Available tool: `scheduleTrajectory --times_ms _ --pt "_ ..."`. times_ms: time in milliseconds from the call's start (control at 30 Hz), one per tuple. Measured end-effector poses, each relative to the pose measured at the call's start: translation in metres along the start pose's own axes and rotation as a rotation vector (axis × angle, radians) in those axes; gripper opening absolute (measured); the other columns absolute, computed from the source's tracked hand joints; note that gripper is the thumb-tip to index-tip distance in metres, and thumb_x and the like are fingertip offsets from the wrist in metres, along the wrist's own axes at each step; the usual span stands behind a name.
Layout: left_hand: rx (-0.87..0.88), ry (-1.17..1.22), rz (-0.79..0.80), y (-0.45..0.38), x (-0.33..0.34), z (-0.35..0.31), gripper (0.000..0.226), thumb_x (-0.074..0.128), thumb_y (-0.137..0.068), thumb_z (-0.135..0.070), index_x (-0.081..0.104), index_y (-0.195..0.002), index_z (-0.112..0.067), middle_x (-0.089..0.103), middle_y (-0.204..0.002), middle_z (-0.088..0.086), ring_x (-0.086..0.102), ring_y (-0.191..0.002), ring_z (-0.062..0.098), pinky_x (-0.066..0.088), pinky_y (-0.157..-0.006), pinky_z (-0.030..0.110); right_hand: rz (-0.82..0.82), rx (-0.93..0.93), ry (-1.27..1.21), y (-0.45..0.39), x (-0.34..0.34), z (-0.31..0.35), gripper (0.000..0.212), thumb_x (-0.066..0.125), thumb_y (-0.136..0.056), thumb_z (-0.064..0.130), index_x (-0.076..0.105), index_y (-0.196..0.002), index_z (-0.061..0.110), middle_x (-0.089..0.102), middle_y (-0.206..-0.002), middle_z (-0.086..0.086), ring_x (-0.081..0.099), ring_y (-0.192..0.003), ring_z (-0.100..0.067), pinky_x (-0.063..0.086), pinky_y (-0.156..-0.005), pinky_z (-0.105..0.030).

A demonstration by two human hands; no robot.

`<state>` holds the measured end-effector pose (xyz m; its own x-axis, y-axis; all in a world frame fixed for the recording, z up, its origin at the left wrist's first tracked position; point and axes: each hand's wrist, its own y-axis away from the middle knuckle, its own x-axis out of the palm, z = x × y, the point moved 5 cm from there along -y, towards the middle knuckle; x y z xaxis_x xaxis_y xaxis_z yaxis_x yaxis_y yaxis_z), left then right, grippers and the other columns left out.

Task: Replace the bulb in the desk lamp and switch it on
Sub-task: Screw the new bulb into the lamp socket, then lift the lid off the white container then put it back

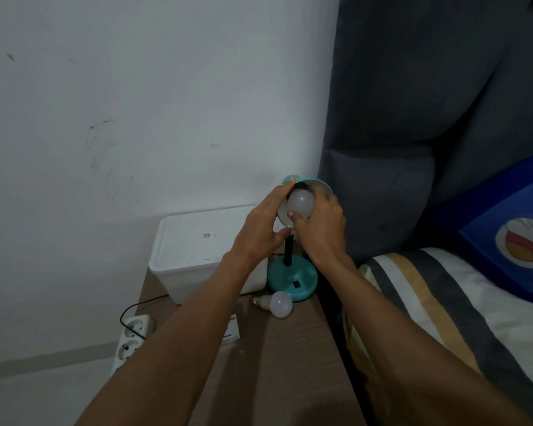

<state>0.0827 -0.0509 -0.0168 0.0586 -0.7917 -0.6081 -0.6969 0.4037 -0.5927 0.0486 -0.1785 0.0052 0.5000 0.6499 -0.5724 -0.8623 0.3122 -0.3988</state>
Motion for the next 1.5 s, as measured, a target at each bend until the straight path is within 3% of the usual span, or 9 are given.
scheduleTrajectory --times_ms 267,433,533,700,833,1000,1133,1367,1500 --pt "-0.003 -0.020 0.028 -0.001 0.003 0.003 0.096 0.083 -0.081 -0.001 0.030 -0.160 -0.013 0.038 -0.163 -0.001 0.038 -0.148 0.008 0.032 -0.119 0.018 0.013 0.123 0.011 -0.003 -0.002 -0.004 0.053 0.067 -0.091 0.042 0.052 -0.126 0.005 0.064 -0.120 -0.017 0.064 -0.106 -0.035 0.052 -0.080 -0.036" --pt "-0.020 -0.014 0.041 0.000 0.002 0.002 0.098 0.083 -0.081 -0.001 0.028 -0.161 -0.016 0.037 -0.163 -0.002 0.037 -0.147 0.006 0.032 -0.119 0.019 0.014 0.152 -0.023 0.000 -0.002 -0.004 0.053 0.068 -0.090 0.043 0.052 -0.125 0.007 0.065 -0.119 -0.016 0.065 -0.105 -0.033 0.054 -0.082 -0.038" --pt "-0.048 0.000 0.053 0.001 0.001 0.001 0.099 0.082 -0.082 -0.001 0.027 -0.162 -0.020 0.035 -0.165 -0.003 0.037 -0.149 0.008 0.036 -0.122 0.030 0.027 0.164 -0.005 0.000 -0.005 -0.003 0.056 0.069 -0.089 0.044 0.052 -0.129 0.010 0.064 -0.123 -0.014 0.064 -0.109 -0.032 0.052 -0.084 -0.037" --pt "-0.064 0.003 0.095 0.005 -0.014 -0.004 0.100 0.085 -0.084 -0.019 0.024 -0.163 -0.021 0.032 -0.167 -0.004 0.031 -0.154 0.013 0.033 -0.124 0.035 -0.060 0.086 0.111 0.007 -0.023 0.009 0.056 0.064 -0.091 0.045 0.054 -0.135 0.012 0.059 -0.128 -0.010 0.058 -0.116 -0.028 0.048 -0.087 -0.038" --pt "-0.177 -0.053 0.004 0.022 -0.042 0.004 0.092 0.081 -0.087 -0.034 0.030 -0.161 -0.018 0.037 -0.164 0.001 0.037 -0.150 0.015 0.034 -0.123 0.035 -0.093 -0.110 0.021 0.017 -0.022 0.038 0.047 0.064 -0.092 0.039 0.059 -0.130 0.011 0.062 -0.127 -0.007 0.057 -0.118 -0.023 0.047 -0.094 -0.034" --pt "-0.353 -0.134 -0.102 0.066 -0.088 0.033 0.088 0.079 -0.087 -0.045 0.037 -0.158 -0.014 0.043 -0.161 0.005 0.042 -0.147 0.019 0.035 -0.119 0.033 0.079 -0.248 0.012 0.034 0.016 0.072 0.061 0.062 -0.093 0.048 0.050 -0.142 0.013 0.056 -0.141 -0.005 0.050 -0.131 -0.021 0.040 -0.106 -0.033" --pt "-0.527 -0.189 -0.111 0.106 -0.116 0.067 0.089 0.076 -0.085 -0.054 0.039 -0.157 -0.015 0.037 -0.164 0.004 0.032 -0.153 0.021 0.030 -0.122 0.039 0.274 -0.241 0.079 0.051 0.063 0.070 0.075 0.061 -0.091 0.056 0.040 -0.150 0.015 0.046 -0.152 -0.005 0.044 -0.138 -0.022 0.038 -0.110 -0.035" --pt "-0.748 -0.193 0.001 0.151 -0.132 0.127 0.132 0.079 -0.065 -0.076 0.014 -0.164 -0.016 0.013 -0.172 0.005 0.013 -0.158 0.024 0.021 -0.128 0.046 0.521 -0.026 0.209 0.055 0.129 0.016 0.118 0.073 -0.073 0.068 0.011 -0.159 0.016 0.006 -0.167 -0.009 0.009 -0.153 -0.027 0.020 -0.121 -0.045" --pt "-0.755 -0.139 0.011 0.155 -0.127 0.135 0.144 0.086 -0.060 -0.070 0.005 -0.164 -0.014 0.010 -0.172 0.004 0.017 -0.157 0.025 0.024 -0.126 0.046 0.532 0.020 0.179 0.046 0.140 0.000 0.132 0.076 -0.062 0.074 0.008 -0.159 0.016 0.006 -0.166 -0.013 0.013 -0.152 -0.032 0.022 -0.121 -0.049"
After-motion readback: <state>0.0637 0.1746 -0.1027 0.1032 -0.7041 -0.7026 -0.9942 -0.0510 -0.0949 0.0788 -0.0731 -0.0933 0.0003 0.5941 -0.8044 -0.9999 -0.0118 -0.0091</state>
